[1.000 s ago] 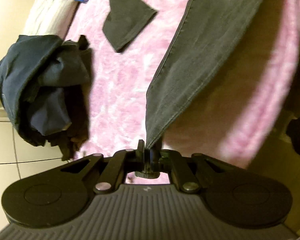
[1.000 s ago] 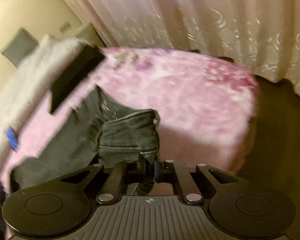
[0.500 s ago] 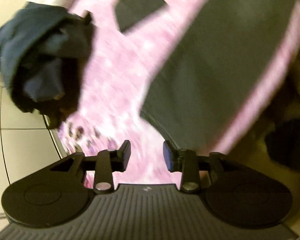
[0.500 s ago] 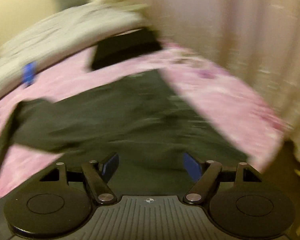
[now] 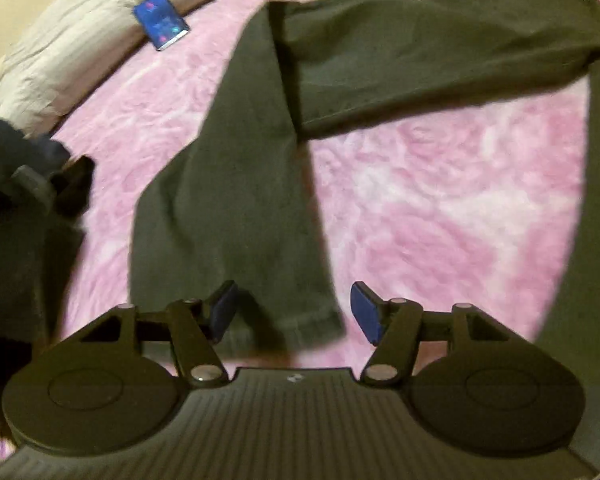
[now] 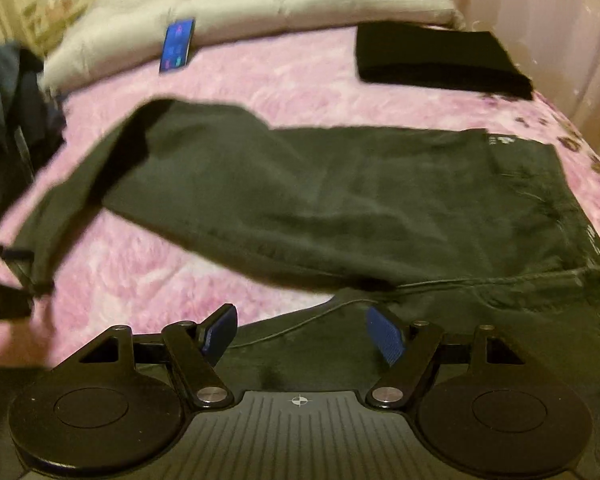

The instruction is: Fold clothes

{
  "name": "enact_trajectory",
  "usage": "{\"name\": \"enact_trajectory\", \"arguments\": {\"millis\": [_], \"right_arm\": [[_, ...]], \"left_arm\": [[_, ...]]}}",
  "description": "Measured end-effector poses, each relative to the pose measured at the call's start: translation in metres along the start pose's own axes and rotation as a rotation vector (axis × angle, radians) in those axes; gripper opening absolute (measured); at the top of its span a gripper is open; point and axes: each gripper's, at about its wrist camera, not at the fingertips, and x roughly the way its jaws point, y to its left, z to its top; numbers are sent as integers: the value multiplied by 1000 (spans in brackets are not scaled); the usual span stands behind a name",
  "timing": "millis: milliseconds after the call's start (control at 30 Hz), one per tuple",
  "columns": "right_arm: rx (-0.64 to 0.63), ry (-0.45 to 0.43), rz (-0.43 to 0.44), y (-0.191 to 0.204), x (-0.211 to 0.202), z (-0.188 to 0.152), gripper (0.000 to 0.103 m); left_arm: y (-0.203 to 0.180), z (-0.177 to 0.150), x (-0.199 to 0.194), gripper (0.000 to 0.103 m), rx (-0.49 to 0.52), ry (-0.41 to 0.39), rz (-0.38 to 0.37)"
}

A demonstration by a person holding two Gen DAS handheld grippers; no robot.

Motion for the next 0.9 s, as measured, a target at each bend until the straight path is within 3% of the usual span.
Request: {"name": "enact_trajectory", "arguments": {"millis": [33, 67, 100, 167, 233, 333, 367, 467, 500, 567, 633, 700, 733, 800, 900], "right_arm": [[-6, 14, -13, 3, 6, 1, 75], [-3, 23, -17, 4, 9, 3, 75], [2, 26, -19, 5, 10, 6, 75], [10, 17, -24, 7, 8, 12, 75], [21, 4, -25, 10, 1, 19, 75], [25, -18, -25, 17, -6, 27, 82], [22, -26, -25, 20, -7, 30, 91], [-60, -30, -24, 31, 0, 32, 92], [-115, -25, -24, 37, 6, 32, 92], [-223, -13, -23, 49, 18, 31, 92], [-332, -2, -22, 60, 31, 30, 92], [-441, 9, -21, 72, 43, 29, 91], [-495, 15, -20, 77, 49, 29, 87], [-600, 30, -23, 87, 62, 27, 64], [-722, 45, -55, 89, 86, 18, 64]], "left_arm": [[4, -1, -3, 32, 22, 0, -11], [9, -1, -8, 8, 41, -2, -22], [13, -2, -13, 2, 61, -3, -32], [41, 2, -38, 1, 76, -24, -26], [81, 15, -70, 1, 85, -61, 34], [143, 48, -90, 2, 121, -126, 207], [160, 59, -90, 5, 134, -142, 277], [190, 87, -78, 20, 198, -147, 471], [186, 87, -78, 29, 221, -168, 486], [173, 81, -79, 34, 262, -225, 489], [144, 62, -71, 39, 339, -236, 395], [107, 29, -48, 47, 505, -205, 292], [91, 11, -32, 47, 588, -185, 263], [67, -23, 0, 46, 746, -140, 232], [59, -49, 40, 44, 855, -107, 241]]}}
